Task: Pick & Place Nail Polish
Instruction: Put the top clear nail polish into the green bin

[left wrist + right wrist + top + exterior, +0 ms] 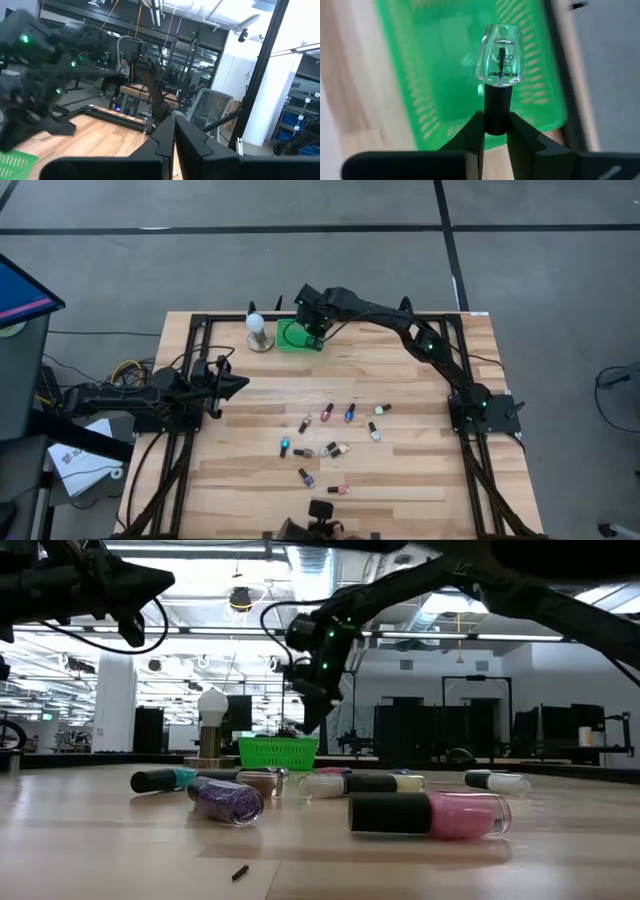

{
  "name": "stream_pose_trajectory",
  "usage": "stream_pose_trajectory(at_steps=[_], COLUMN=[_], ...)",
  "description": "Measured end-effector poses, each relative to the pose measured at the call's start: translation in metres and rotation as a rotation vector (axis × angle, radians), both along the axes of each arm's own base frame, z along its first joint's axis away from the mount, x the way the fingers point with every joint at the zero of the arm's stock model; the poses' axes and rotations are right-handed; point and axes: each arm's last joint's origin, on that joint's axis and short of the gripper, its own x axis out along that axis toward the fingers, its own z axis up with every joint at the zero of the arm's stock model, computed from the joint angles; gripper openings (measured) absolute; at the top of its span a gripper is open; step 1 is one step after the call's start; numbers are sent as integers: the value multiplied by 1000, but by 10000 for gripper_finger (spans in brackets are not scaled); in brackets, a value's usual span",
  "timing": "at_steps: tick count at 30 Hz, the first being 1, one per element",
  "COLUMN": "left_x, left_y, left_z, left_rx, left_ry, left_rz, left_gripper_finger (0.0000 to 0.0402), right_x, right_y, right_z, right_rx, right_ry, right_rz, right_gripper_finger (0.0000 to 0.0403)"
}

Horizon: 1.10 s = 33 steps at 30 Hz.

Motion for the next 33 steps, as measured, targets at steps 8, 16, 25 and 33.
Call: stream_pose_trajectory(at_steps=[8,16,25,33], left_x=[0,0,-1,-1], left_y=[0,0,0,0], left_z=[1,2,2,3], left_rx=[0,0,1,2], left_ry=[-7,-18,-26,-35], left_rz=[3,3,3,2], left_gripper_finger=[8,8,8,8], right_x=[-1,0,0,2], right_y=[-1,0,0,4], right_z=[3,3,3,3], right_rx=[-17,-14,-14,-6], right_ry=[1,0,1,0], right_rz=[29,32,33,84], right_gripper_finger=[48,54,66,81])
